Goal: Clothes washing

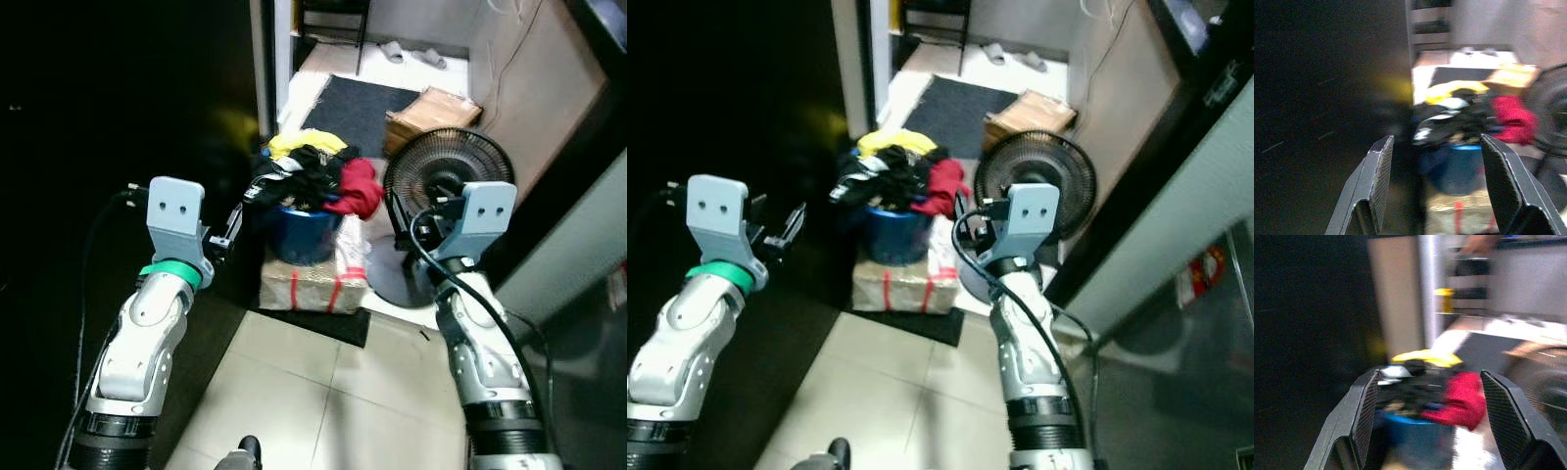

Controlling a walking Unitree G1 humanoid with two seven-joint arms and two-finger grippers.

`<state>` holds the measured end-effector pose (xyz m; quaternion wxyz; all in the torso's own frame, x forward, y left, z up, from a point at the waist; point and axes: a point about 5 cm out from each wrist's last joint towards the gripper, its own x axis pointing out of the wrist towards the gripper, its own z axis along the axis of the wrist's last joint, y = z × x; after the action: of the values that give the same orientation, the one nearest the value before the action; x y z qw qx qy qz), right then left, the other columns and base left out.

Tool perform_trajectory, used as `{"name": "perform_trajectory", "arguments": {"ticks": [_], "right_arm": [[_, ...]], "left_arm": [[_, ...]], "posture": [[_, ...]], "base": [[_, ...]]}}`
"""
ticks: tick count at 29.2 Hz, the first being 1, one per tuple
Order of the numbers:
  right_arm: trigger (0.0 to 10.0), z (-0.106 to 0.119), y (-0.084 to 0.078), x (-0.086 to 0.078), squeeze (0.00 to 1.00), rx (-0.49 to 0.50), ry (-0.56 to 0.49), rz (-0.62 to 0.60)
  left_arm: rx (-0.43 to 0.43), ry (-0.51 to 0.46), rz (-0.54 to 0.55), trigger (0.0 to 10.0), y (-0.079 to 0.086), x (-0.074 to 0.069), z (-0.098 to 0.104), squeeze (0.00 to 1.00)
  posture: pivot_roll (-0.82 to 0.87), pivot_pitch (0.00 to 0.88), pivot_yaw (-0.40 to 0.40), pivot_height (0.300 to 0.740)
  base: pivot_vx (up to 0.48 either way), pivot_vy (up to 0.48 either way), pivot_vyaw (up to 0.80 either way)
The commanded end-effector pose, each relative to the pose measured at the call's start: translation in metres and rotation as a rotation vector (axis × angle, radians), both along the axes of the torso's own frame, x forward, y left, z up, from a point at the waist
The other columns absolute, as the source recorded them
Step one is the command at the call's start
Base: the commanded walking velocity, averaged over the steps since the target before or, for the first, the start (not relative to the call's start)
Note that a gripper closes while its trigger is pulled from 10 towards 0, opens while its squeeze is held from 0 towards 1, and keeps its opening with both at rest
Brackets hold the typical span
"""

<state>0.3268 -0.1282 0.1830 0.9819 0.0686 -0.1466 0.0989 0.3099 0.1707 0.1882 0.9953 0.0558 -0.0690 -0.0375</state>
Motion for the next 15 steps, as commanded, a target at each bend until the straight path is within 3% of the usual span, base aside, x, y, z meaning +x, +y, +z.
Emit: {"name": "perform_trajectory", "arguments": {"ticks": [1, 6, 15], "right_arm": [[10.0, -0.0057, -0.0021, -0.0006, 0.00, 0.002, 0.019, -0.003], [10.0, -0.0068, -0.0002, -0.0009, 0.00, 0.026, 0.017, 0.013], [10.0, -0.0082, -0.0018, -0.0025, 0.00, 0.030, 0.021, 0.014]], "left_arm": [[0.021, 0.015, 0.007, 10.0, 0.0001, 0.0000, -0.0055, 0.00], [0.002, -0.004, -0.004, 10.0, -0.0026, 0.0031, -0.0056, 0.00], [0.004, -0.008, -0.014, 10.0, -0.0049, 0.0034, -0.0055, 0.00]], "posture": [[0.03, 0.019, -0.013, 0.740], [0.03, 0.019, -0.012, 0.740], [0.02, 0.028, -0.010, 0.740]], "base": [[0.368, 0.000, 0.00], [0.434, 0.000, 0.00], [0.431, 0.000, -0.70]]}}
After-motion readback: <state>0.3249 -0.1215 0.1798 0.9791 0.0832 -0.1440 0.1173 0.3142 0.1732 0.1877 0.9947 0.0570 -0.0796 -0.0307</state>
